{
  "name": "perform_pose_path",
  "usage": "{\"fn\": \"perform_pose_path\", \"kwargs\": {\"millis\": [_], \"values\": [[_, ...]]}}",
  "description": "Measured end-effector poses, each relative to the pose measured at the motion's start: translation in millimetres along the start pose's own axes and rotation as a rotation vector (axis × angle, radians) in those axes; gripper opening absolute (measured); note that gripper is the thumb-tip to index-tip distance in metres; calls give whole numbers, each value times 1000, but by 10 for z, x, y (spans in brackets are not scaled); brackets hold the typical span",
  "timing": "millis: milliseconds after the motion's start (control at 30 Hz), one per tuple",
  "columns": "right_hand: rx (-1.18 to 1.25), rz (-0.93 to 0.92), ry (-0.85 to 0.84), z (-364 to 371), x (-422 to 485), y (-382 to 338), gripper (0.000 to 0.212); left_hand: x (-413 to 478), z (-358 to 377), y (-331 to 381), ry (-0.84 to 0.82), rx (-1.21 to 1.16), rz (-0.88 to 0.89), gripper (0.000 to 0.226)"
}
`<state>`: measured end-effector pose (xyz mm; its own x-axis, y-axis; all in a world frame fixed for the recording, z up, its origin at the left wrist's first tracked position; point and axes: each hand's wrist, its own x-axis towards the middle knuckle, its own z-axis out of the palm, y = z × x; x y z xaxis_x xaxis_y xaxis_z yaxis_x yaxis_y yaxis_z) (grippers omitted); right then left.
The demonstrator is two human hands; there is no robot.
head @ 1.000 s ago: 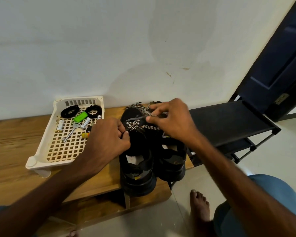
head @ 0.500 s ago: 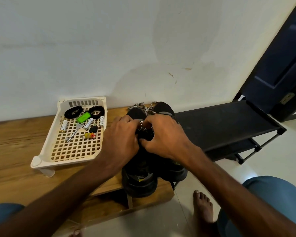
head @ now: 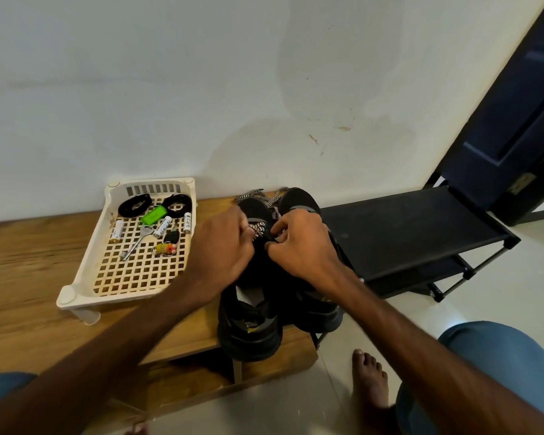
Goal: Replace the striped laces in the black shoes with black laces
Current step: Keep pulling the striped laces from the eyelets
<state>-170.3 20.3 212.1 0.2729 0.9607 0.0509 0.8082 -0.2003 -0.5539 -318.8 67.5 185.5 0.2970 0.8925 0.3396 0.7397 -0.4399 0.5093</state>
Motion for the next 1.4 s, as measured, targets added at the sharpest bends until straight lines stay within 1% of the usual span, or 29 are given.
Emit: {"fn": "perform_pose_path", "kwargs": {"millis": [33,100,133,167,200,233,267,367,400,433,500,600,667,733,833,900,933,967,1033,1100,1133,1233,1300,1400], "values": [[2,2,-2,0,3,14,15,54,-26,-62,-38,-175,-174,8],[18,8,-15,-9,6,23,15,171,-146,-154,-164,-685,-596,13],[32,11,-23,-14,5,22,16,202,-197,-197,-211,-857,-707,14],[39,11,-25,-16,0,19,17,225,-223,-231,-237,-913,-728,14],[34,4,-23,-17,-7,14,18,235,-229,-239,-240,-889,-684,14],[26,-3,-21,-17,-14,10,21,224,-217,-233,-215,-797,-581,16],[20,-8,-20,-17,-21,6,24,193,-195,-218,-177,-669,-435,19],[5,-25,-15,-27,-34,-15,29,30,-132,-92,-163,-175,52,42],[2,-31,-15,-28,-34,-25,29,-5,-106,-50,-163,-4,161,46],[1,-36,-17,-28,-36,-38,27,-34,-85,-7,-156,121,219,45],[-3,-39,-16,-33,-41,-56,26,-47,-58,54,-119,236,246,33],[-17,-36,-19,-42,-43,-68,29,1,-61,63,-39,281,204,14],[-21,-41,-25,-30,-51,-89,28,34,-77,64,-32,267,138,9],[-47,-49,-24,-10,-61,-101,29,62,-121,53,-3,187,94,2],[-64,-65,-11,-2,-69,-78,28,179,-341,-109,120,88,18,8],[-41,-66,-4,-8,-74,-53,36,278,-510,-328,204,98,-46,4],[-34,-69,0,-4,-77,-45,40,306,-558,-433,211,106,-79,6],[-32,-74,5,1,-79,-44,41,312,-568,-506,185,107,-95,12],[-33,-75,16,12,-86,-47,42,260,-484,-493,102,76,-61,26],[-20,-63,18,11,-89,-44,44,159,-341,-326,5,14,34,42],[-13,-58,21,5,-91,-43,45,106,-280,-219,-46,-8,93,44],[-5,-67,42,-11,-97,-42,46,-50,-86,-2,-161,45,250,43],[-19,-83,46,-15,-101,-44,48,-96,-25,56,-160,121,252,37],[-49,-92,27,-15,-104,-53,50,-75,21,108,-108,221,217,30]]}}
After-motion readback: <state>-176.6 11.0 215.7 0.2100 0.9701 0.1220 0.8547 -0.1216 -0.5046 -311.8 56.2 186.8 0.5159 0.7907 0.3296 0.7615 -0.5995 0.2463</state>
